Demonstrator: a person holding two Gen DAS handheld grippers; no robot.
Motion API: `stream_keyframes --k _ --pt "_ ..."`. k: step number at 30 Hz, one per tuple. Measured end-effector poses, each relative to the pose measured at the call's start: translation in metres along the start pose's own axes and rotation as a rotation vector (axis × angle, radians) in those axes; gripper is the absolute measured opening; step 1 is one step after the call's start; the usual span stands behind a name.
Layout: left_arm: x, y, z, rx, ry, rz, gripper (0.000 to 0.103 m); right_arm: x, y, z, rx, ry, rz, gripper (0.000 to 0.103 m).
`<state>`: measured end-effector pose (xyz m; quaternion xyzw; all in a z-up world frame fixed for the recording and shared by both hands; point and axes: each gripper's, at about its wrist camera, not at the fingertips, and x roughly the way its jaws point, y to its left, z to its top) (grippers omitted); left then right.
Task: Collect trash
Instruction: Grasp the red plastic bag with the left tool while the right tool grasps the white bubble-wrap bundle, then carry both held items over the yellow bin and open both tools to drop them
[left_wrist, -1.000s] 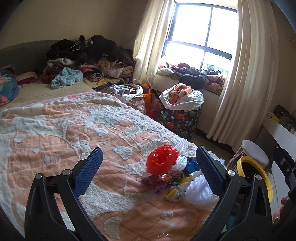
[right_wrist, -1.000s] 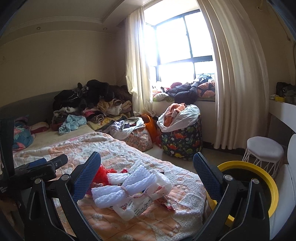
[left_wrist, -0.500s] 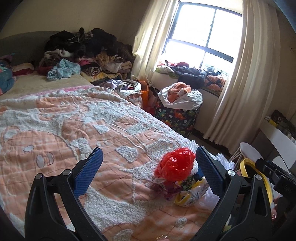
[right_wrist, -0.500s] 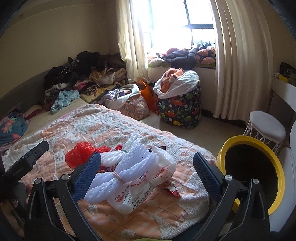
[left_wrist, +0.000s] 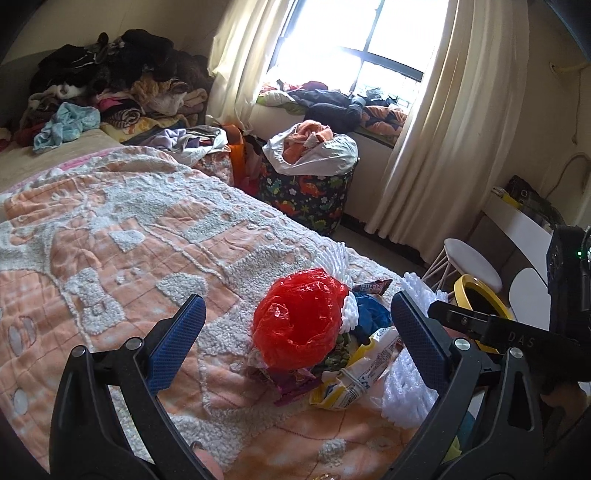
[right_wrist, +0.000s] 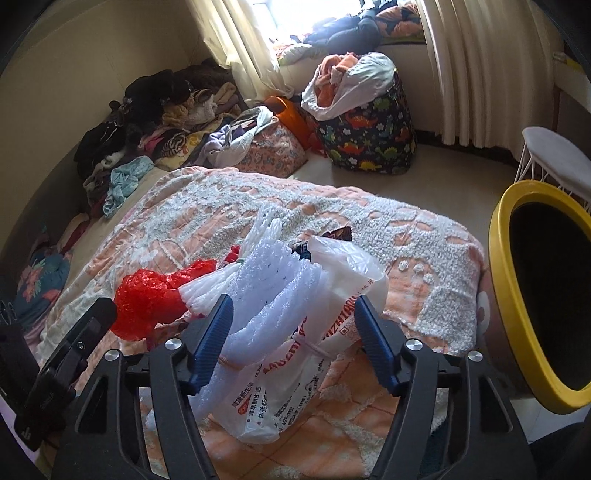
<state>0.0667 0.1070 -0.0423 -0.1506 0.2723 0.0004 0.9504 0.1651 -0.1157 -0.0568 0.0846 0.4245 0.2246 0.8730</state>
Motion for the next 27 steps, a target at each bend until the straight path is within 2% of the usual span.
stream_keyframes --k 1,3,6,9,11,14,17,24,27 --pt "0.003 0.001 0.000 -0.007 0.009 -0.007 0.092 0.003 -0.002 0.000 0.014 0.015 0.025 0.052" --pt "0.010 0.002 0.000 -0.021 0.023 -0.024 0.092 0.007 -0.004 0.000 0.036 0.035 0.064 0.032" --pt "0.017 0.002 -0.002 -0.027 0.045 -0.030 0.090 0.004 -0.006 -0.001 0.051 0.027 0.115 0.019" --pt "0.023 0.002 -0.004 -0.026 0.071 -0.025 0.079 -0.005 -0.005 0.001 0.045 -0.001 0.139 0.016" --pt "0.025 0.001 -0.005 -0.018 0.081 -0.009 0.057 -0.011 -0.007 0.002 0.039 -0.019 0.150 0.015" --pt "0.026 0.001 -0.007 -0.018 0.089 0.002 0.034 -0.021 -0.009 0.003 0.028 -0.047 0.165 0.014" --pt "0.020 0.000 -0.004 -0.024 0.063 -0.001 0.027 -0.030 -0.010 0.005 0.012 -0.078 0.174 0.014" --pt "-0.009 -0.009 0.012 -0.030 -0.043 -0.010 0.025 -0.061 -0.024 0.014 -0.015 -0.176 0.151 0.014" --pt "-0.016 -0.020 0.019 -0.022 -0.059 -0.035 0.025 -0.071 -0.036 0.017 -0.005 -0.200 0.134 0.014"
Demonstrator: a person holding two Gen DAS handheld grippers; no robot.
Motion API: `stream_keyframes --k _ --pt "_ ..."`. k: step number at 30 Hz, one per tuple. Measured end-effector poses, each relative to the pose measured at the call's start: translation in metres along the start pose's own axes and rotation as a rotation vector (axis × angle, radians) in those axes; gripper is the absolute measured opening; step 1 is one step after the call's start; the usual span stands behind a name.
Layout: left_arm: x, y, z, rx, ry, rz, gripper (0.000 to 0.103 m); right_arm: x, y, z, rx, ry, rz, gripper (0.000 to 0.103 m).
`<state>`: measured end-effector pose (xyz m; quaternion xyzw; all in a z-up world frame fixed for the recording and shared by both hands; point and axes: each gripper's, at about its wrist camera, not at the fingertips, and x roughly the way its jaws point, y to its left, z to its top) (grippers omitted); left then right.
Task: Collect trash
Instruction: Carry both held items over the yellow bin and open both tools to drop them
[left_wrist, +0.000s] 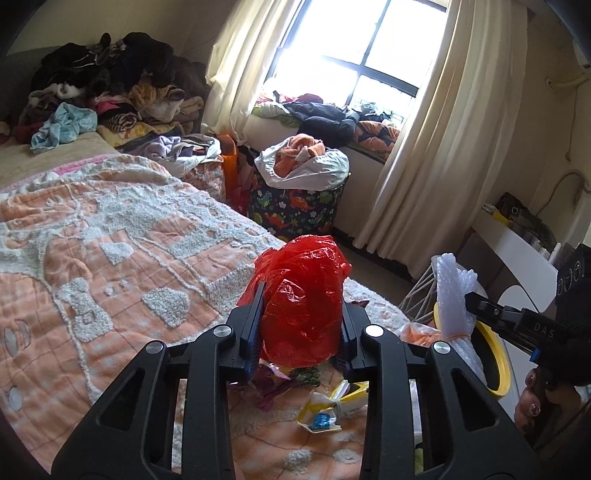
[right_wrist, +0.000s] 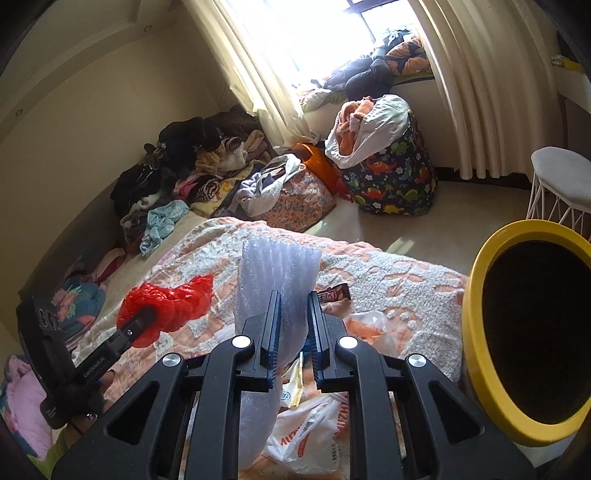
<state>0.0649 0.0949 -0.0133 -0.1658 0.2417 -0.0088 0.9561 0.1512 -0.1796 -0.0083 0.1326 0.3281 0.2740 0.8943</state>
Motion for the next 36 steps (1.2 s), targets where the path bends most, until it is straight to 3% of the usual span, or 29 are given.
stream_keyframes --k 13,36 --pt "0.003 -0.061 0.000 0.081 0.011 -0.109 0.025 -0.042 -0.052 0.006 0.065 -0.086 -0.081 0.014" --pt "0.022 -0.145 -0.026 0.213 0.083 -0.208 0.025 -0.094 -0.139 0.004 0.198 -0.196 -0.223 0.014"
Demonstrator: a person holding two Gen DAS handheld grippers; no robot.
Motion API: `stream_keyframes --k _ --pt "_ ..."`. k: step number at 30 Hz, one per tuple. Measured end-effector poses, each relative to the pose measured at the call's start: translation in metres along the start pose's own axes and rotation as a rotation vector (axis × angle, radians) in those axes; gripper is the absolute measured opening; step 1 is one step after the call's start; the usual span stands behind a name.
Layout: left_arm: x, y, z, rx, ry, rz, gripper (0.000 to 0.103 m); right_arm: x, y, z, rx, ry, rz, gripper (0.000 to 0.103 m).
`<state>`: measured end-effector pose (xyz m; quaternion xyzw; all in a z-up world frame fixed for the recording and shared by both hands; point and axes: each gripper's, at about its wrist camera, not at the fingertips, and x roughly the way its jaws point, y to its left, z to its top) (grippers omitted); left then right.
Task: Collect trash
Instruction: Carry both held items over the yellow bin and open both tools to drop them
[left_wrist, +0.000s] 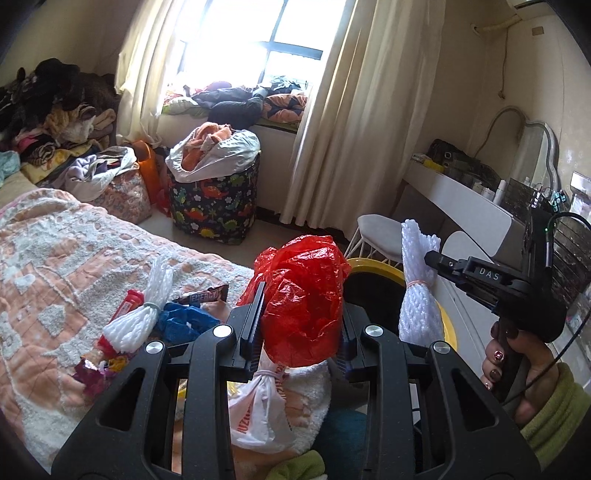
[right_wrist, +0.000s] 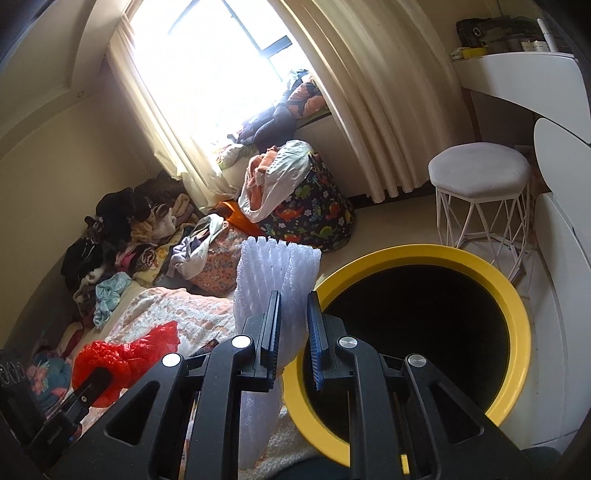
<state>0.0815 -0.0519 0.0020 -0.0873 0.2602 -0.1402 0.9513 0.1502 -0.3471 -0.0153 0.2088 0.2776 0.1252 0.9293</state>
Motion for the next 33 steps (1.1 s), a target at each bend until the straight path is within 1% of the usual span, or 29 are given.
stream_keyframes --k 7,20,27,33 --pt "0.015 -0.018 -0.005 0.035 0.027 -0.026 0.025 -0.002 -0.021 0.005 0.025 -0.030 -0.060 0.014" --pt "0.044 -0.045 -0.017 0.076 0.084 -0.086 0.025 -0.003 -0.062 0.000 0.091 -0.049 -0.173 0.014" --pt "0.062 -0.057 -0.020 0.080 0.113 -0.123 0.025 -0.001 -0.083 -0.003 0.119 -0.050 -0.216 0.014" --pt "0.081 -0.066 -0.020 0.076 0.138 -0.143 0.025 0.001 -0.095 -0.004 0.142 -0.037 -0.235 0.014"
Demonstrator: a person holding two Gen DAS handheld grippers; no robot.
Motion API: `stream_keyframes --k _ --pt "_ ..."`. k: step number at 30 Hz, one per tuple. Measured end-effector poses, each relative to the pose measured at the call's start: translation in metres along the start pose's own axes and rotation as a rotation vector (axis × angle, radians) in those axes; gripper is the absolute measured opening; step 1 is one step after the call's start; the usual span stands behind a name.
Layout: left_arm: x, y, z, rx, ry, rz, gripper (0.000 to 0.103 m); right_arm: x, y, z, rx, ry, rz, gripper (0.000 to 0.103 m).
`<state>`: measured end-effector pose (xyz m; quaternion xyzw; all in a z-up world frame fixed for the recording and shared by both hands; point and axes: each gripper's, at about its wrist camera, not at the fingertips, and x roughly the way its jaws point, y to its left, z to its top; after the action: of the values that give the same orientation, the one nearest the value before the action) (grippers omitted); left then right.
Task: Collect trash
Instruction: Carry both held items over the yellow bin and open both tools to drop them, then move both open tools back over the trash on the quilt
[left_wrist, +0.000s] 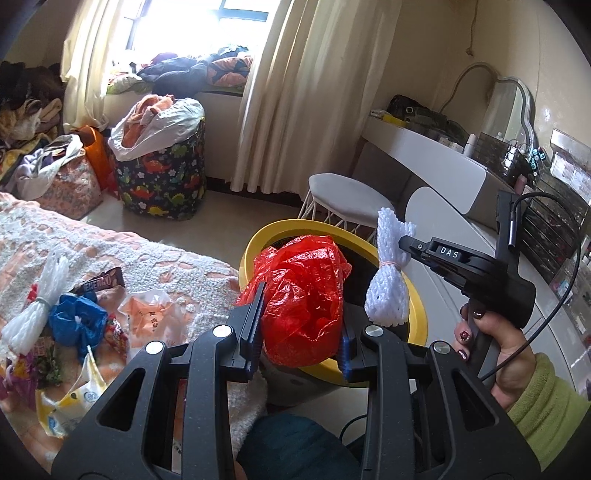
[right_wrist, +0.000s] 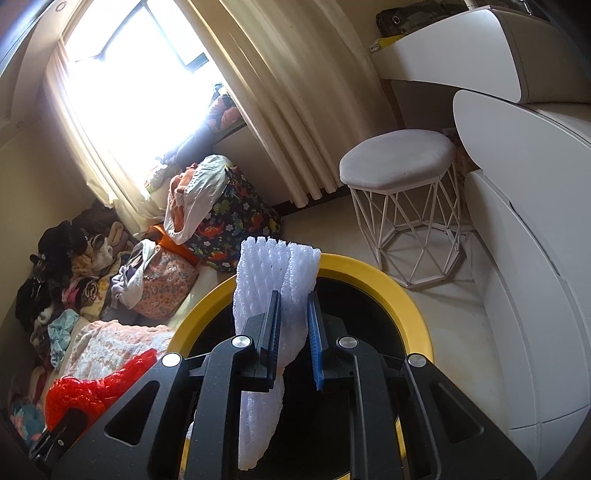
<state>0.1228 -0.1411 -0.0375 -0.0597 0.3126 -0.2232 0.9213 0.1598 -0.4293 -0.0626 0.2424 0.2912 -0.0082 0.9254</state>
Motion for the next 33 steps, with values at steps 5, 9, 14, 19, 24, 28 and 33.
stream_keyframes --k 5,9,14,19,24,28,33 --pt "0.015 -0.005 0.001 0.004 0.020 -0.004 0.025 0.003 -0.003 -0.001 0.010 0.017 -0.009 0.014" --pt "0.026 -0.008 0.002 0.010 0.033 -0.008 0.025 0.005 -0.006 -0.002 0.024 0.025 -0.014 0.014" --pt "0.039 -0.011 0.005 0.007 0.044 -0.016 0.025 0.009 -0.010 -0.001 0.035 0.036 -0.010 0.017" --pt "0.046 -0.007 0.007 -0.021 0.056 -0.009 0.058 0.011 -0.015 0.000 0.070 0.040 -0.005 0.046" --pt "0.032 -0.002 0.006 -0.031 0.009 0.030 0.091 0.011 -0.013 0.000 0.076 0.033 -0.014 0.056" --pt "0.019 0.005 0.005 -0.046 -0.025 0.069 0.092 0.009 -0.007 -0.003 0.059 0.030 -0.004 0.059" --pt "0.006 0.014 0.006 -0.060 -0.059 0.107 0.092 0.003 0.010 -0.004 0.003 0.008 0.021 0.067"
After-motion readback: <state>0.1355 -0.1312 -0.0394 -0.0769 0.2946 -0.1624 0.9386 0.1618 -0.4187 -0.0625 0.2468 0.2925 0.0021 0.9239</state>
